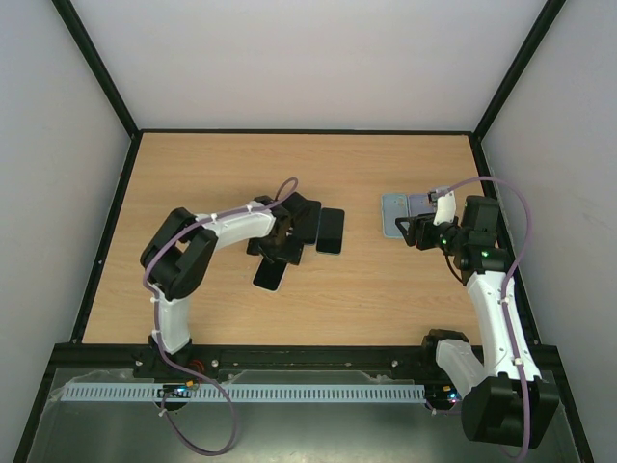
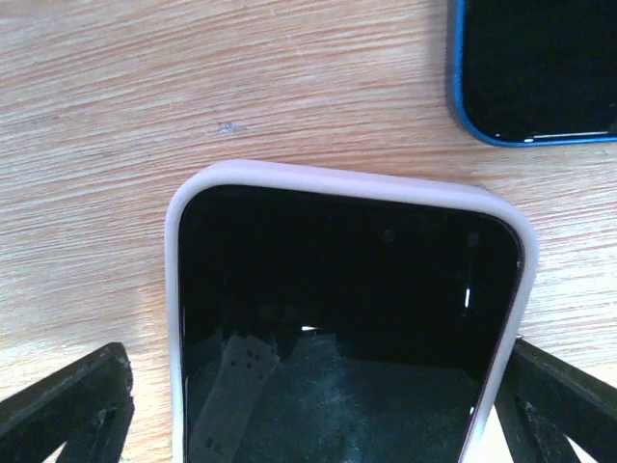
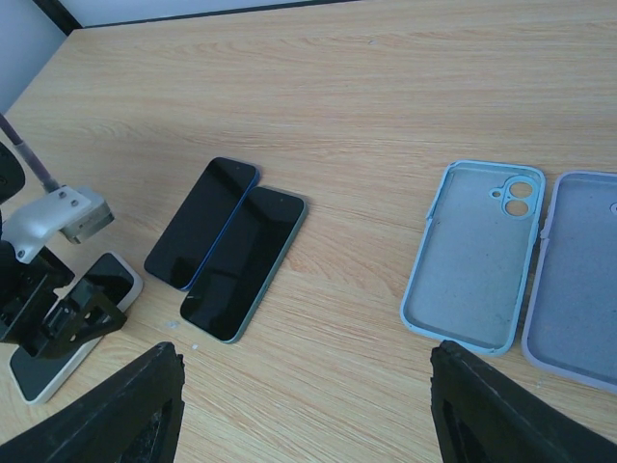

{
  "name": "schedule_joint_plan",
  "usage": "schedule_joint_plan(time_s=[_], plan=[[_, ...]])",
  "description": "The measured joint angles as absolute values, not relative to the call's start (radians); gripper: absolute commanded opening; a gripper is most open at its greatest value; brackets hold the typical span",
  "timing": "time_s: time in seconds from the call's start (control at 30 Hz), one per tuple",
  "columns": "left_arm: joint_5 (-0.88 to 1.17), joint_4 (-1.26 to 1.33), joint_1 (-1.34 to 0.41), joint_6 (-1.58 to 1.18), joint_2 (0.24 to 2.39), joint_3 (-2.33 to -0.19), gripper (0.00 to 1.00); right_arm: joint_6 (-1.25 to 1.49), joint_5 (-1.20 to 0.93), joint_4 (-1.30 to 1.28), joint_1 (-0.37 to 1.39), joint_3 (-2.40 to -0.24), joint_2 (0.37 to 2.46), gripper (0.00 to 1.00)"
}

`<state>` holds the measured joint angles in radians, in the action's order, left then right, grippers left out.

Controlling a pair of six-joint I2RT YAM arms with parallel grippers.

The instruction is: Take the phone out of the phone case

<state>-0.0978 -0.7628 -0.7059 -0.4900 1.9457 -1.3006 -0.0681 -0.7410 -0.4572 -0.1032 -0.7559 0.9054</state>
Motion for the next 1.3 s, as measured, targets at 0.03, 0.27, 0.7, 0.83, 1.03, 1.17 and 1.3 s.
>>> schedule_joint_plan(time_s=[0.03, 0.27, 0.7, 0.83, 1.03, 1.17, 1.3], plan=[[-0.097, -0.763, -0.702, -0.488, 1.945, -1.3, 1.0, -0.068, -0.741, -0.457, -0.103, -0.756, 0.905, 0.68], [-0.04, -0.762, -0.683, -0.448, 1.955, -1.304, 0.85, -0.068, -0.741, -0.457, -0.103, -0.756, 0.905, 0.68], [0.014, -0.801, -0.685, -0.437, 1.93, -1.302, 0.52, -0.068, -0.741, -0.458, -0.103, -0.756, 0.905, 0.67], [0.0, -0.788, -0.76, -0.512, 1.832, -1.305, 0.5, -0.079, -0.756, -0.461, -0.104, -0.757, 0.92, 0.64], [-0.088, -0.57, -0.97, -0.687, 1.698, -1.356, 0.49, -0.133, -0.843, -0.52, -0.095, -0.802, 0.939, 0.6], [-0.182, -0.386, -1.04, -0.785, 1.689, -1.364, 0.49, -0.173, -0.907, -0.578, -0.038, -0.886, 0.959, 0.64], [-0.27, -0.257, -1.042, -0.853, 1.69, -1.362, 0.49, -0.203, -0.917, -0.608, 0.082, -0.917, 0.976, 0.64]])
